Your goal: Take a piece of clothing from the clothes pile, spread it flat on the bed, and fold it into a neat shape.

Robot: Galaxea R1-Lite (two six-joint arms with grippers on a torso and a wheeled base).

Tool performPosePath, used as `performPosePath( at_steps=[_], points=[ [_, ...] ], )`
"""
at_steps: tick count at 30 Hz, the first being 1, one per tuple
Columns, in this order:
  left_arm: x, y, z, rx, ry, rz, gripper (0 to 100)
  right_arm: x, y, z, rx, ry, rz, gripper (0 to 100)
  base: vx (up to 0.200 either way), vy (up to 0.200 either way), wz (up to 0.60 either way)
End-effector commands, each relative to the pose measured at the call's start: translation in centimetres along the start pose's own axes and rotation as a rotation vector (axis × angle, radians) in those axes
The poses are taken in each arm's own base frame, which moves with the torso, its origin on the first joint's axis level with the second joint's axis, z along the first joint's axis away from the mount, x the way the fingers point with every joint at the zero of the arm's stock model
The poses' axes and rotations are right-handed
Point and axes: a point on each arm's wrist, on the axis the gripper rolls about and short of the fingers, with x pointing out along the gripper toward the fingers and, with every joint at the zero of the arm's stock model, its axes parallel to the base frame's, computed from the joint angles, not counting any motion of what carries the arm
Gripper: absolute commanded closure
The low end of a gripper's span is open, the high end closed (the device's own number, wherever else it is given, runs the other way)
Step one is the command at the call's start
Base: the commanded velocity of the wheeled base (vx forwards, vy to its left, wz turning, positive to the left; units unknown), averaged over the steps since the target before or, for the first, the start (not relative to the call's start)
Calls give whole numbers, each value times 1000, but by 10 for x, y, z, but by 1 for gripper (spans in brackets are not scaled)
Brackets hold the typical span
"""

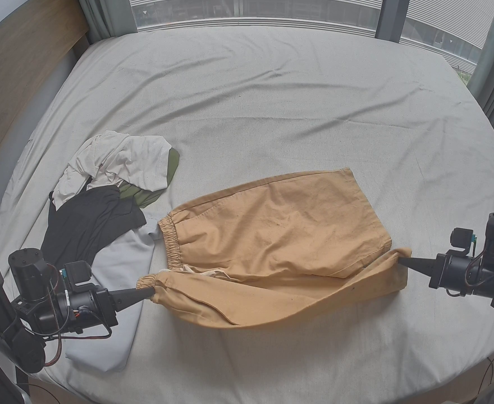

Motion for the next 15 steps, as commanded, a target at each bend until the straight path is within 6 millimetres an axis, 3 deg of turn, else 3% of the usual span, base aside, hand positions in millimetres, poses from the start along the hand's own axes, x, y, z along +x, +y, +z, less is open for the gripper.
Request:
performPosePath(
  at_steps=[1, 15],
  points=[
    [3, 1, 3, -8, -19, -9, 100, 4, 0, 9, -21, -44, 9, 100, 0, 0, 0],
    [10, 3, 6, 10, -20, -25, 100, 21, -5, 37, -61, -167, 39, 100, 0, 0, 0]
  ],
)
